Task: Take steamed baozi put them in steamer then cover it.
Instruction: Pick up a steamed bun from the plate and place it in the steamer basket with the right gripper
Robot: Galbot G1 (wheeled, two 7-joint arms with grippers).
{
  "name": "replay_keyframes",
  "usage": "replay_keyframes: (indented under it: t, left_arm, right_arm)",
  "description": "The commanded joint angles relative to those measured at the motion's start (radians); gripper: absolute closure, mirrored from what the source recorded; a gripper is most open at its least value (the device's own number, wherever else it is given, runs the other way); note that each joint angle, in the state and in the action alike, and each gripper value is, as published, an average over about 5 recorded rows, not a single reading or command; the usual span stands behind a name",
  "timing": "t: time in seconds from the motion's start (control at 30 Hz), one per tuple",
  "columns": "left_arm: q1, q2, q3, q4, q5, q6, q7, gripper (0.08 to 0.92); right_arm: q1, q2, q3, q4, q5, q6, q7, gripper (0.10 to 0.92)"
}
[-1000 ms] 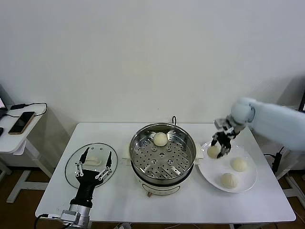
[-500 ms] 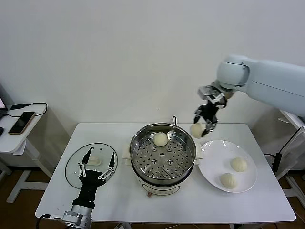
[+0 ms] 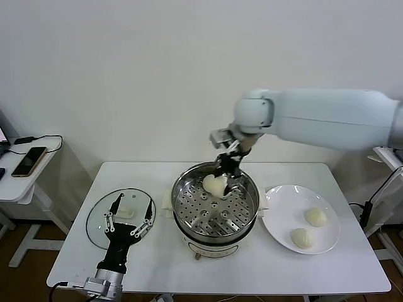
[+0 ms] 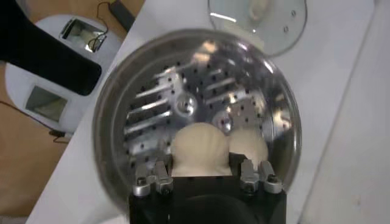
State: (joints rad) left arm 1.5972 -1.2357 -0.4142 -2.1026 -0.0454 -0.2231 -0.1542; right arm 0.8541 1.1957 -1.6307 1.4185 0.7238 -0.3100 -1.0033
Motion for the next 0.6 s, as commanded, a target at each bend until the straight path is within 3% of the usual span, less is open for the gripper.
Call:
replay_keyframes:
  t: [0.03, 0.6]
  left_arm:
    - [0.000, 0.003, -0.003, 0.001, 0.000, 0.000, -0.001, 0.177]
    - [-0.005, 0.007, -0.007, 0.013, -0.001, -0.004, -0.004, 0.177]
  right_arm:
    - [-0.059, 0.161, -0.026, -0.071, 0.053, -0.037, 0.083, 0.389]
    - [-0.142, 0.234, -0.030, -0.181, 0.038, -0.037, 0.091, 0.388]
